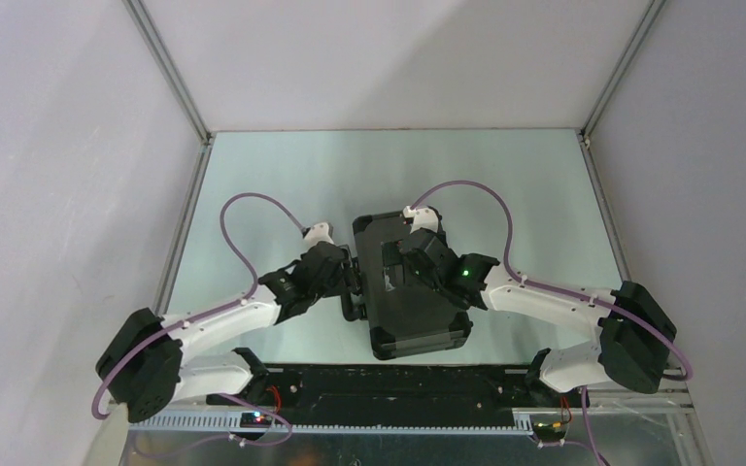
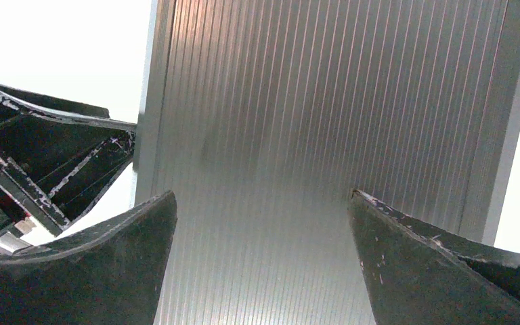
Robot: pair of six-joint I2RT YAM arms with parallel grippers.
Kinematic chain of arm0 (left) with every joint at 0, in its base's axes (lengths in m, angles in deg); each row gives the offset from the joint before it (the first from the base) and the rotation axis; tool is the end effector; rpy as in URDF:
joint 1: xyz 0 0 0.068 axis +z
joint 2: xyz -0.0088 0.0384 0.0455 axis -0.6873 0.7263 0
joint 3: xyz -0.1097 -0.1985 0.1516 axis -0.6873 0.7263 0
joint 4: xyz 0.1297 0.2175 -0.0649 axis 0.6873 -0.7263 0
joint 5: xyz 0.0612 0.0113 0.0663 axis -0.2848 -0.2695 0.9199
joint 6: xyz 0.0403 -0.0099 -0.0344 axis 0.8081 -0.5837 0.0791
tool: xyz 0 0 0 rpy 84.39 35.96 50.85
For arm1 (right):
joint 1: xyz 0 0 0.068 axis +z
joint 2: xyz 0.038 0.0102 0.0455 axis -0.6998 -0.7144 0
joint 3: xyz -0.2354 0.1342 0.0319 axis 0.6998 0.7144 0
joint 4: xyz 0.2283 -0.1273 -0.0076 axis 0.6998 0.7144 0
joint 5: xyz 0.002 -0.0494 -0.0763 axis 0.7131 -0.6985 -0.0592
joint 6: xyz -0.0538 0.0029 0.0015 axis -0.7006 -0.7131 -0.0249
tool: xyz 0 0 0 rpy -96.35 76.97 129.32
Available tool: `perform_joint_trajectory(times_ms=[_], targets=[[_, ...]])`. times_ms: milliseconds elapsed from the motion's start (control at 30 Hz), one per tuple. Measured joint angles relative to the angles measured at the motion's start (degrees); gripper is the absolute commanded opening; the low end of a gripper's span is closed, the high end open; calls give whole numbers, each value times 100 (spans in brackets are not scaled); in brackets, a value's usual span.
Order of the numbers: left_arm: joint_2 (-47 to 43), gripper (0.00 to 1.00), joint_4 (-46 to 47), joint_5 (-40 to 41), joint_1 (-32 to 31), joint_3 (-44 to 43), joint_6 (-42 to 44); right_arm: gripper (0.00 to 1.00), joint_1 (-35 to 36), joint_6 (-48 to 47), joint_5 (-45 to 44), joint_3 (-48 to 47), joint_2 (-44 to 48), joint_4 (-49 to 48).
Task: Pack up texas hold em set
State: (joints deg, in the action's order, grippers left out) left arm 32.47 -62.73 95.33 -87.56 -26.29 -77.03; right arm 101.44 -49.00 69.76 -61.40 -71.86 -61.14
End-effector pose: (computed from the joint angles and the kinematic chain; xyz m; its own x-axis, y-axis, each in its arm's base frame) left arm 0.1722 -0.1524 0.1892 -0.7316 -0.2451 -0.6361 -0.0062 0.9355 -0.3534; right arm 0.1699 0.2408 0.2461 -0.6620 -0.1132 -0.7409 -0.3750 0.9059 0.1967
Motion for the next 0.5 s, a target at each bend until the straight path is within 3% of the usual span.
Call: perform_joint_trajectory(times_ms=[500], targets=[[-555, 69, -391, -17, -267, 7, -72, 99, 0, -15, -24, -13, -24, -9]])
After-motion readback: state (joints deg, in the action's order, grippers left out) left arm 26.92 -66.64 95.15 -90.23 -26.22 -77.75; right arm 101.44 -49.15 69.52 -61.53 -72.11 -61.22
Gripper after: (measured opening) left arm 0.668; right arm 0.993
